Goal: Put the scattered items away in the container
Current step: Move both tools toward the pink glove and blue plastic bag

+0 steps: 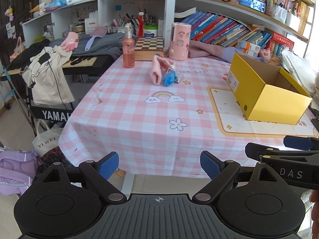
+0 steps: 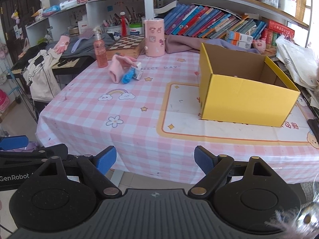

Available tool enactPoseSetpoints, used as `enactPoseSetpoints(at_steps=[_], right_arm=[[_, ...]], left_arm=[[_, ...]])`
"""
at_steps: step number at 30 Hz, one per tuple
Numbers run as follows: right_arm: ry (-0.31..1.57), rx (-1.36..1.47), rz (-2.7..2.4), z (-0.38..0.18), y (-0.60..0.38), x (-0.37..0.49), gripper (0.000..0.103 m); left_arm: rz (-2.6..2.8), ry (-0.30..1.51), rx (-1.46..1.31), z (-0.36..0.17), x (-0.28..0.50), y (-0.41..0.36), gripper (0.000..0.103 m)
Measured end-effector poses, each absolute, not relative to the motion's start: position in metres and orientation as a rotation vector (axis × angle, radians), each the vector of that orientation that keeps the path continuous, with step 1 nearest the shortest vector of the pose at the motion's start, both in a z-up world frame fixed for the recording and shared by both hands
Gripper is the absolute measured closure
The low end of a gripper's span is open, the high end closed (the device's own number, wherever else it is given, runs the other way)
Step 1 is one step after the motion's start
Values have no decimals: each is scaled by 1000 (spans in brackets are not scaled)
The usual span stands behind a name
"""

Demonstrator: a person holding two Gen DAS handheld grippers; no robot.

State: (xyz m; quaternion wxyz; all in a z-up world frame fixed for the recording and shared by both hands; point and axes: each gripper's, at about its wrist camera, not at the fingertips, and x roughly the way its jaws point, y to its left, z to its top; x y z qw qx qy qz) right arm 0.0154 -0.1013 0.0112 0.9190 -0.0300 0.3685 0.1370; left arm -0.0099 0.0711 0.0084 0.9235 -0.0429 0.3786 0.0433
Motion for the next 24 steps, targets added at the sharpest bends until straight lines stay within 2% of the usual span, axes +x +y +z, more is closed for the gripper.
enactPoseSetpoints(at_steps=[14, 24], right_arm=[[779, -77, 376, 1, -71, 61, 21], [795, -85, 385, -3, -62, 119, 25]], left_arm=[[147, 777, -107, 5, 19, 94, 12], [147, 768, -103, 4, 75, 102, 12]])
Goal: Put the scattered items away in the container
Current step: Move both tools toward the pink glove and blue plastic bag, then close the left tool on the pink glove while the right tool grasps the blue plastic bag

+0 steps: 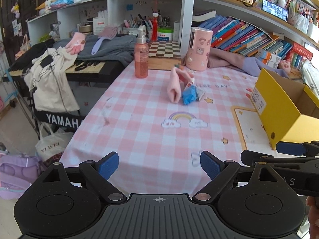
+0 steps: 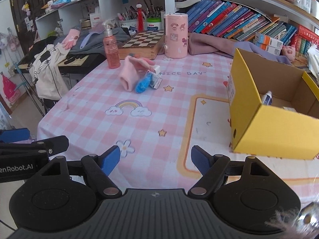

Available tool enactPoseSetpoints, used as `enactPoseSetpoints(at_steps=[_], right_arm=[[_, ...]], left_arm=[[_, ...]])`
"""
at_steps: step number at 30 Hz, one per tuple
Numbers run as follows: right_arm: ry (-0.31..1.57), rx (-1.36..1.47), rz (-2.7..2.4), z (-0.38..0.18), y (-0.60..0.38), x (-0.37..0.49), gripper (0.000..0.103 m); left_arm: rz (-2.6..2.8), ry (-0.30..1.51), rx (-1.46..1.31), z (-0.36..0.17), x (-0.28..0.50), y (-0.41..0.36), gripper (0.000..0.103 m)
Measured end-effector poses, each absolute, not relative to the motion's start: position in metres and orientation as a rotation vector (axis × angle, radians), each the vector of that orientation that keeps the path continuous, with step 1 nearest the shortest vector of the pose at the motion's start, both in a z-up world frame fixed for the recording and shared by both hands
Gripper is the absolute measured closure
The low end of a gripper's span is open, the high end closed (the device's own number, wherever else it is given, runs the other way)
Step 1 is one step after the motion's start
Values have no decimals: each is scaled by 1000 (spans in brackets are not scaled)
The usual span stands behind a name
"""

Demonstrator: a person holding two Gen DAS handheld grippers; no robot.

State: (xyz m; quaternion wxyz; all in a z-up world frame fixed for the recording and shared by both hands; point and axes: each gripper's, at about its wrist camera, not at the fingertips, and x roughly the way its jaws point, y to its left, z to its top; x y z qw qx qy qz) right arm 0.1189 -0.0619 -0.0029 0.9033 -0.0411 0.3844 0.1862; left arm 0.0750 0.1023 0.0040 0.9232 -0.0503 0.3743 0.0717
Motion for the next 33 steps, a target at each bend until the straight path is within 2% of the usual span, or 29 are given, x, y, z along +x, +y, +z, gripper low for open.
enactPoseSetpoints(at_steps=[8, 17, 20, 27, 33], right_arm=[[812, -86, 390, -8, -58, 168, 29], [801, -42, 372, -11, -57, 233, 44], [802, -17, 366, -12, -54, 256, 47], [829, 17, 378, -20, -40, 306, 60], [870, 38, 417, -30, -29, 328, 62]], left_arm=[[141, 769, -104, 3, 119, 102, 12], [105, 722, -78, 11, 182, 102, 15], [94, 714, -63, 12, 205, 103, 20], [87, 762, -67, -5, 259, 113, 43], [58, 803, -78, -22, 300, 120, 55]])
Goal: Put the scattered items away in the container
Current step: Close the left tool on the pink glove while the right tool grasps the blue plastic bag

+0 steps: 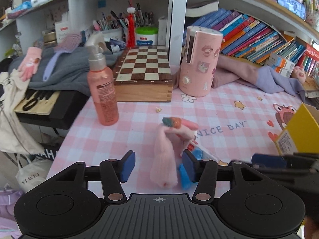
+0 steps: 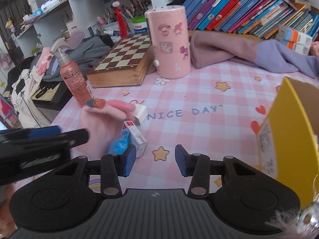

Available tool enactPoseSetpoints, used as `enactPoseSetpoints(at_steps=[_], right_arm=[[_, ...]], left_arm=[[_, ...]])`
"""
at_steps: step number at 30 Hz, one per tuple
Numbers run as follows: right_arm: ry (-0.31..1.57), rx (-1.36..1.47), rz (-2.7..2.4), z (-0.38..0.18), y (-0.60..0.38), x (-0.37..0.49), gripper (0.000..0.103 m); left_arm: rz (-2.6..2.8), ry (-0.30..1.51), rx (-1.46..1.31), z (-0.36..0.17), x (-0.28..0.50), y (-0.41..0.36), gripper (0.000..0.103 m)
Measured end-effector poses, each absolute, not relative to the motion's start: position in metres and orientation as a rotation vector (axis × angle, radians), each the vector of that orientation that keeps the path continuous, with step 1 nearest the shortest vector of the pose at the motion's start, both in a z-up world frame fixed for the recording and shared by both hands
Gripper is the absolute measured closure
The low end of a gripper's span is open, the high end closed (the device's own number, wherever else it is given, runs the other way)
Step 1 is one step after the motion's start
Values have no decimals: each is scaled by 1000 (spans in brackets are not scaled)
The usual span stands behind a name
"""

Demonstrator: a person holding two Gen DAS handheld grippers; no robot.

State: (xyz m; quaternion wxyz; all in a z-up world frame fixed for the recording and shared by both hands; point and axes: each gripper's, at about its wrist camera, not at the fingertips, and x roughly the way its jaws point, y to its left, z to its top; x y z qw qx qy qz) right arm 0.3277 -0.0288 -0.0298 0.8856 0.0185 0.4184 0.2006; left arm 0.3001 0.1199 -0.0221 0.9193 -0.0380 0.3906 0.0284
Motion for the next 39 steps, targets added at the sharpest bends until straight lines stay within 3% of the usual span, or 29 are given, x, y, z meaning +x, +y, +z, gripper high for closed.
enactPoseSetpoints(at_steps=[4, 7, 9, 11, 22, 39], right_arm=[[905, 31, 427, -38, -25, 331, 63], [925, 41, 442, -40, -23, 333, 63], [929, 46, 462, -40, -20, 334, 64], [933, 53, 482, -40, -15, 334, 64], [1045, 180, 538, -55, 12, 346, 70], [922, 19, 533, -51, 26, 335, 80]], left_arm=[[39, 814, -82, -32, 323, 120, 57], [35, 836, -75, -42, 336, 119, 66], [32, 851, -91, -47, 340, 123, 89], [44, 845, -112, -47, 337, 129, 92], [140, 808, -230, -18, 268, 168, 93], [178, 761, -304, 5, 214, 170, 93]])
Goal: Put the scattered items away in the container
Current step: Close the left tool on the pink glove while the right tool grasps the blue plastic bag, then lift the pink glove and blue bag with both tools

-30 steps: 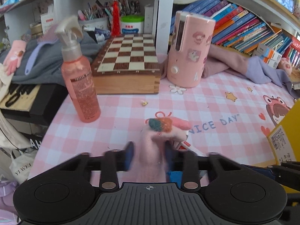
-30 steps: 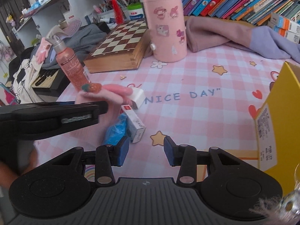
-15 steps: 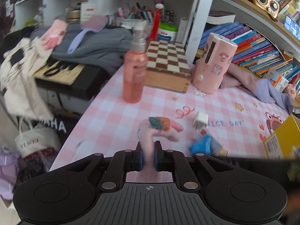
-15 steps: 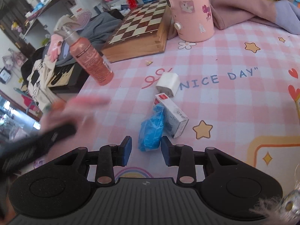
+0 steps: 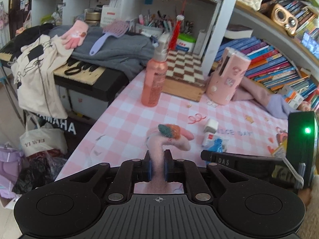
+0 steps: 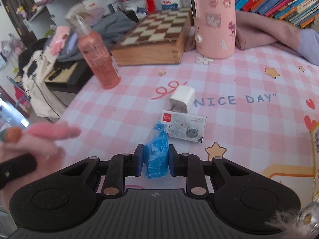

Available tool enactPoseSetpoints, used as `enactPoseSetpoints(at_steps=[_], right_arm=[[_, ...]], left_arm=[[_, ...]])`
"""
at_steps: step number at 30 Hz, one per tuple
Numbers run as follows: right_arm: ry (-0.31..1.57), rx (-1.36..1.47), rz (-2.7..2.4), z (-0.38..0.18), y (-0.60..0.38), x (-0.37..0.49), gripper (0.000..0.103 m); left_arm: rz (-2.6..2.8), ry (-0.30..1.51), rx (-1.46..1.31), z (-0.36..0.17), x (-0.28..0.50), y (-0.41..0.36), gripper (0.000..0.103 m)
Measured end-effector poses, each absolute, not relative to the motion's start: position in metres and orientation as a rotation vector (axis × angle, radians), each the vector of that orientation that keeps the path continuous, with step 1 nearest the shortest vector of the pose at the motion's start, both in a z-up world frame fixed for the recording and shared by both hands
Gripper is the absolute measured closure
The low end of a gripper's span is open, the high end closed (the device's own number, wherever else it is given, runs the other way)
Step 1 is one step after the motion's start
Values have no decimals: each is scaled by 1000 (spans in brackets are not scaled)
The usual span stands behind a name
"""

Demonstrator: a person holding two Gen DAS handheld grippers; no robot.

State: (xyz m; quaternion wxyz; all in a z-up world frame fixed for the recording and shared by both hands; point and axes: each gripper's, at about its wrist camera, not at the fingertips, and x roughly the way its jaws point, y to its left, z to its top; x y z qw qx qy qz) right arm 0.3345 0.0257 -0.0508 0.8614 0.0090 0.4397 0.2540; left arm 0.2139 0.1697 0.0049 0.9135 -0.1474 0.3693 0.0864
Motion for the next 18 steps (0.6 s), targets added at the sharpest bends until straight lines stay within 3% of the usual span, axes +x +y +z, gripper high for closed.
enactPoseSetpoints(at_steps=[18], right_arm=[[726, 44, 451, 26, -40, 241, 80]], left_arm=[[-6, 622, -326, 45, 160, 128, 93]])
